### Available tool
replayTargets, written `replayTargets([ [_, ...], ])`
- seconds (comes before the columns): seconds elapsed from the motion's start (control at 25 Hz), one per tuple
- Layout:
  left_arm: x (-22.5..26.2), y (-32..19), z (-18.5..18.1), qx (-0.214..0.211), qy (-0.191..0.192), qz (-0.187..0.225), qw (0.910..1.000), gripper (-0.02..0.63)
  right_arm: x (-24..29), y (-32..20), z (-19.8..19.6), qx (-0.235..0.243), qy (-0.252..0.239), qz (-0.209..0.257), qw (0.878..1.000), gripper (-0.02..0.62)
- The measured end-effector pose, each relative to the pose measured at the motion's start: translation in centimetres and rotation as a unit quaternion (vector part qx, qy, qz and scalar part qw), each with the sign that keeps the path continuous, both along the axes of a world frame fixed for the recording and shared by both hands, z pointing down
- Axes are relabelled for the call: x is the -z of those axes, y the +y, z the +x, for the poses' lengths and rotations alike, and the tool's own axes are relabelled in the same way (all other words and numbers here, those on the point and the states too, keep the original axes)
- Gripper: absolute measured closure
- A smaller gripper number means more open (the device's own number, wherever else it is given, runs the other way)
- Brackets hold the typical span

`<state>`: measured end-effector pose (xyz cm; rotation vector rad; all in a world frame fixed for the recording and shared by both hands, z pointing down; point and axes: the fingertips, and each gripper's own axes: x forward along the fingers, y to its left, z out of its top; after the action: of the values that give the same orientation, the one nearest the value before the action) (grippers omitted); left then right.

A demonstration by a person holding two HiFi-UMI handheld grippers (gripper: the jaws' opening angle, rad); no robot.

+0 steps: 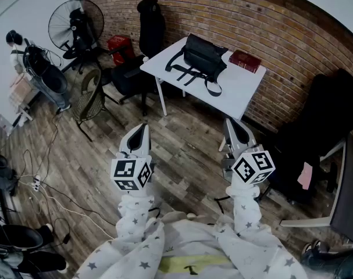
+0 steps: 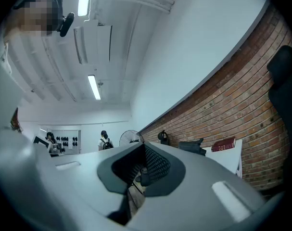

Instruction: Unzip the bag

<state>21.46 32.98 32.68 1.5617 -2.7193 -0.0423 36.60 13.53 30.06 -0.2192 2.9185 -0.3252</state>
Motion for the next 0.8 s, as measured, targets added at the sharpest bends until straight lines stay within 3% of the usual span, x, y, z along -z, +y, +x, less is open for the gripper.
replayTargets([
  [0.32,0.1,-1.3,-0.1,0.001,0.003,-0.002,1.0000,0.607,0.0,-1.0,-0.4,0.003,0.004,0.003,1.000,0.588],
  [0.8,-1.5,-2.2,-0.6,0.014,0.017,-0.024,0.9995,0.607,-2.7,-2.2,-2.1,0.018,0.015,-0.037,0.999,0.588],
])
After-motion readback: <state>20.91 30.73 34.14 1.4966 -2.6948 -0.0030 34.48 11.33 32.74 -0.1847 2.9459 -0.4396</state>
